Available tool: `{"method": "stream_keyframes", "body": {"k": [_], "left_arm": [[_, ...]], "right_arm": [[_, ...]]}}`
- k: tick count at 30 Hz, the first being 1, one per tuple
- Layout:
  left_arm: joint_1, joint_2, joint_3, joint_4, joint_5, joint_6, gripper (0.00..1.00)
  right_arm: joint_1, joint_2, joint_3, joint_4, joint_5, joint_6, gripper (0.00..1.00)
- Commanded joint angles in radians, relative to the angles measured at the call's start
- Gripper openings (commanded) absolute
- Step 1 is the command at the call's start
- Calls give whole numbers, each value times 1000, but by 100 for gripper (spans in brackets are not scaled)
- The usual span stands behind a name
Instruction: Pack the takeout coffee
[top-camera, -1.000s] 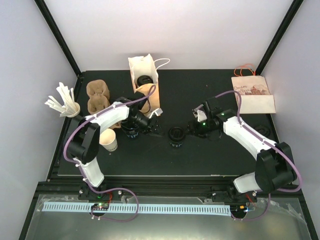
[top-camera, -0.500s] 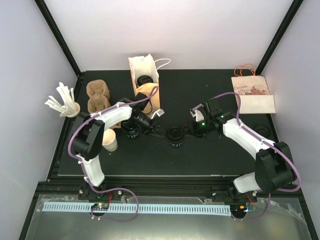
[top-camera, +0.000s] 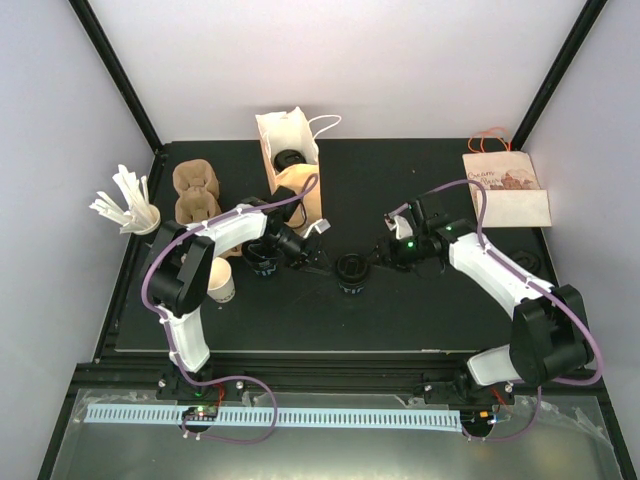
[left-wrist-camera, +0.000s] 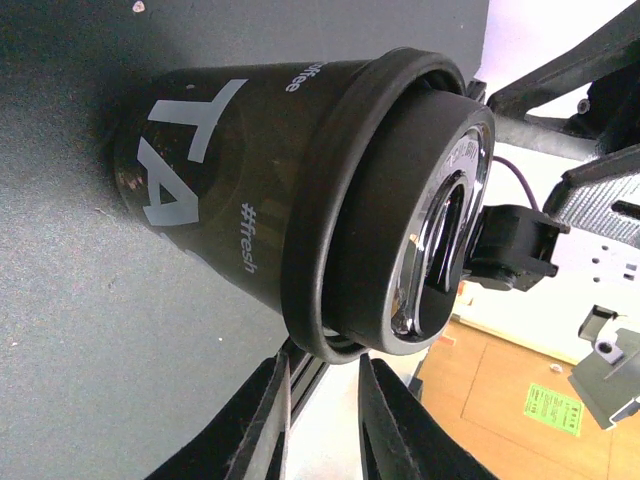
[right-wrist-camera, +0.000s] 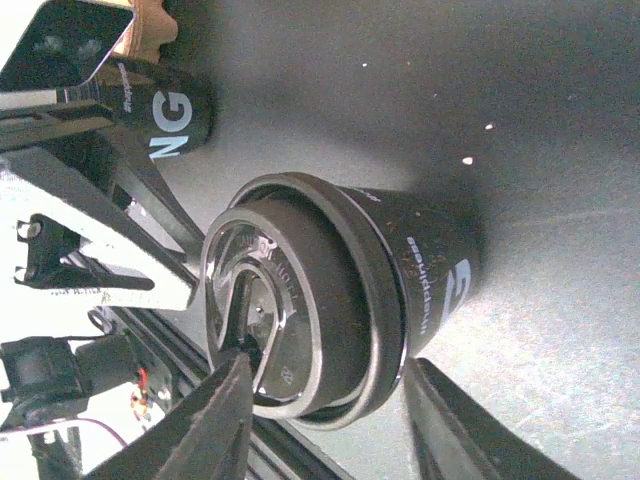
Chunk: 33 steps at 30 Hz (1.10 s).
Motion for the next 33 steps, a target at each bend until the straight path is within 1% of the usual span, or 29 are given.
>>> {"method": "stream_keyframes", "body": {"k": [1, 3, 5, 12, 17, 33], "left_arm": [[-6, 10, 39, 17, 28, -1, 21], [-6, 14, 41, 16, 29, -2, 18], [-7, 18, 41, 19, 29, -5, 16], [-6, 27, 42, 32, 29, -17, 15], [-7, 34, 46, 39, 32, -22, 15], [-17, 47, 58, 48, 43, -25, 14]], "right_arm": [[-20, -26, 23, -15, 16, -17, 38], [-24, -23, 20, -20, 20, -23, 31], [-29, -17, 9, -19, 19, -28, 27], [-34, 15, -11, 17, -7, -36, 24], [-34, 34, -17, 11, 4, -51, 18], [-34, 38, -47, 41, -32, -57, 17]]}}
